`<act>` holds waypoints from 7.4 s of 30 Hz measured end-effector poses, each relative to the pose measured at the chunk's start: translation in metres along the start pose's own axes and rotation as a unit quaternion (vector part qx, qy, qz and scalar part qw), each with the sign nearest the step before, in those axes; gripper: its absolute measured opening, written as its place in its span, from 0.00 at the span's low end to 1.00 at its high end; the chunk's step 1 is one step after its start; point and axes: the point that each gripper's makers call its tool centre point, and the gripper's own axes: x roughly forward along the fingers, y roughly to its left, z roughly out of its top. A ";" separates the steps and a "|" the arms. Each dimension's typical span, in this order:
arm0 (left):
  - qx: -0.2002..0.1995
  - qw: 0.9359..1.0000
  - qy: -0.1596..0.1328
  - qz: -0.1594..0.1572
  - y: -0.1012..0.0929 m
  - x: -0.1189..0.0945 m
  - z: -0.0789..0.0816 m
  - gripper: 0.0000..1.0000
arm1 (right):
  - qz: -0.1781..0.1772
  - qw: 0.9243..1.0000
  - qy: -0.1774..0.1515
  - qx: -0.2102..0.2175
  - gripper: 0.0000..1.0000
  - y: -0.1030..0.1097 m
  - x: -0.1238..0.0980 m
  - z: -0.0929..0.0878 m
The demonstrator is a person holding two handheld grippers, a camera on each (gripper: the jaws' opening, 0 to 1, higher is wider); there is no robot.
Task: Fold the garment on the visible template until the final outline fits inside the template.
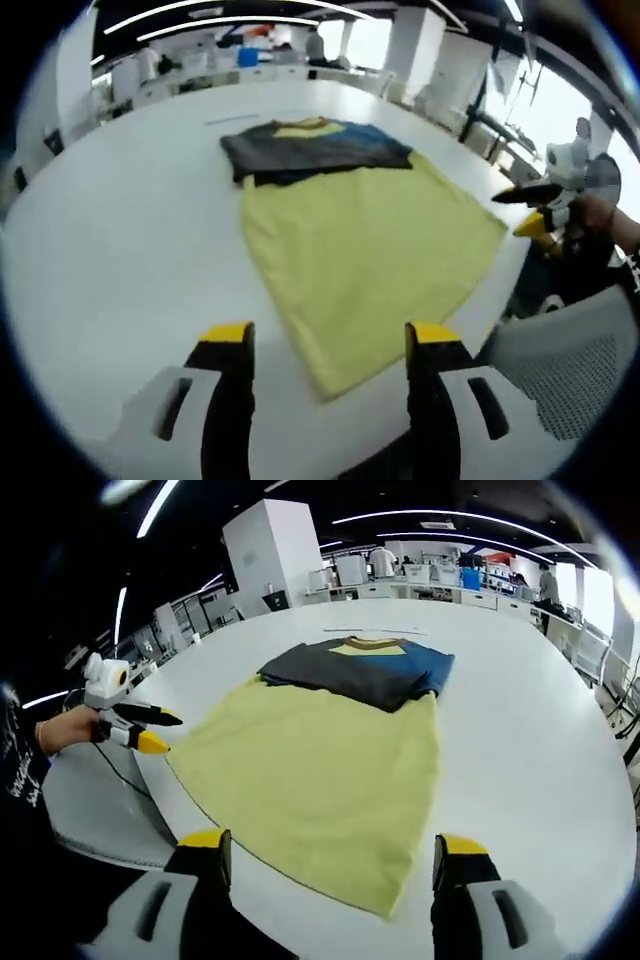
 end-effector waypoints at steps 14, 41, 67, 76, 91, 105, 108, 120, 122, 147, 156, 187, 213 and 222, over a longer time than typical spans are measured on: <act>-0.008 0.999 0.038 0.014 0.004 0.002 -0.023 0.40 | -0.065 0.997 0.031 0.009 0.42 -0.031 -0.006 -0.025; -0.051 0.996 0.073 0.026 0.003 0.002 -0.033 0.01 | -0.086 0.995 0.038 0.024 0.00 -0.034 -0.004 -0.029; 0.000 0.994 0.111 0.011 -0.012 -0.022 -0.052 0.00 | -0.073 0.995 0.070 0.018 0.00 -0.018 -0.020 -0.052; 0.015 0.992 0.126 0.011 -0.021 -0.029 -0.062 0.00 | -0.073 0.995 0.072 0.022 0.00 -0.018 -0.024 -0.061; -0.030 0.991 0.128 -0.006 -0.027 -0.039 -0.073 0.00 | -0.068 0.994 0.082 0.023 0.00 -0.011 -0.031 -0.071; -0.033 0.992 0.118 -0.008 -0.030 -0.051 -0.055 0.00 | -0.065 0.994 0.087 -0.002 0.00 -0.008 -0.038 -0.063; -0.034 0.993 0.112 -0.010 -0.031 -0.056 -0.046 0.00 | -0.073 0.996 0.045 -0.039 0.00 -0.010 -0.042 -0.042; -0.031 0.996 0.083 -0.021 -0.029 -0.072 -0.006 0.00 | -0.072 0.996 0.016 -0.058 0.00 -0.010 -0.058 -0.003; -0.028 0.996 0.081 -0.020 -0.028 -0.074 -0.001 0.00 | -0.074 0.996 0.009 -0.058 0.00 -0.011 -0.061 0.004; -0.018 1.000 -0.012 0.014 -0.002 -0.081 0.071 0.00 | -0.079 0.991 -0.053 -0.096 0.00 -0.023 -0.074 0.082; -0.015 0.998 -0.050 0.027 0.010 -0.082 0.101 0.00 | -0.087 0.988 -0.080 -0.103 0.00 -0.026 -0.077 0.112; -0.011 0.987 -0.145 0.069 0.039 -0.084 0.192 0.00 | -0.113 0.972 -0.141 -0.149 0.00 -0.043 -0.074 0.198; -0.036 0.973 -0.195 0.114 0.087 -0.035 0.259 0.00 | -0.141 0.967 -0.160 -0.141 0.00 -0.090 -0.024 0.257; -0.041 0.972 -0.196 0.125 0.102 -0.006 0.271 0.00 | -0.154 0.967 -0.151 -0.132 0.00 -0.110 0.000 0.263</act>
